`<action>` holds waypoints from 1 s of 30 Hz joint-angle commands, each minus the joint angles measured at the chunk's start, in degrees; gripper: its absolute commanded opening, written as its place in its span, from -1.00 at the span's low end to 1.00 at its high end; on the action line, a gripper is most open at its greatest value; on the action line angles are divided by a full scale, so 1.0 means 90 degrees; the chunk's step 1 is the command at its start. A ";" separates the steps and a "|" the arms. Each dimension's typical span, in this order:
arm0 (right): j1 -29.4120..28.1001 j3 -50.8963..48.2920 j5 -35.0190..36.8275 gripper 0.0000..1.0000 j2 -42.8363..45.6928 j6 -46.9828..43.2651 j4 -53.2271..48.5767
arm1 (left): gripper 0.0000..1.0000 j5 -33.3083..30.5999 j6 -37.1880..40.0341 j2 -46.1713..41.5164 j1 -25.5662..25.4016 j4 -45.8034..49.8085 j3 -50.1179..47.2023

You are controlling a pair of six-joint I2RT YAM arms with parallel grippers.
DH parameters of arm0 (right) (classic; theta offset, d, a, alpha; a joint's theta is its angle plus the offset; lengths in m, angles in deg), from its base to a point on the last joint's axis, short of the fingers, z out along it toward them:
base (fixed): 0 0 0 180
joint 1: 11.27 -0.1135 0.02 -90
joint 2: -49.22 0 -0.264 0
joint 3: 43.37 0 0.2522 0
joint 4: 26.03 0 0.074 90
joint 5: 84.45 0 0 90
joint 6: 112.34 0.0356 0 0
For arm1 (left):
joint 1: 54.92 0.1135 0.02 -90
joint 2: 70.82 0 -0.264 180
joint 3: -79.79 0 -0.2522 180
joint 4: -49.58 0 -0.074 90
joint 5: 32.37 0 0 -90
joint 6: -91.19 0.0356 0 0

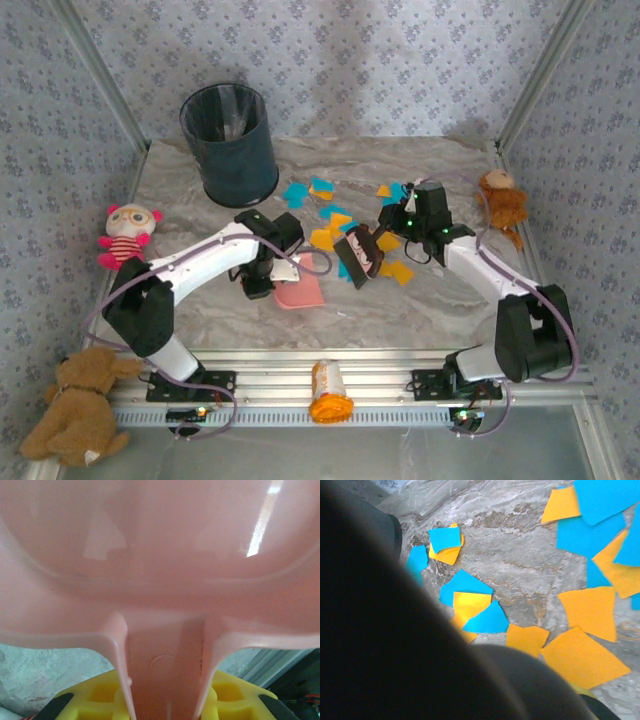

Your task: Sweep away the paper scraps from the table

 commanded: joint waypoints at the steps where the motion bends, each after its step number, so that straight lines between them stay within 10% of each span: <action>1: 0.0142 -0.0150 0.0055 -1.00 0.0447 -0.0293 -0.0388 | -1.00 0.0090 0.0115 0.0246 -0.0114 -0.0069 0.0364; 8: 0.0409 -0.0211 -0.0057 -1.00 0.1522 -0.0235 -0.0452 | -1.00 0.0181 0.0061 0.0794 -0.0219 -0.0030 0.0820; 30: -0.0174 -0.0103 0.4443 -1.00 0.2848 -0.1429 -0.2627 | -1.00 0.0373 -0.0060 0.1923 -0.0272 0.0673 0.1828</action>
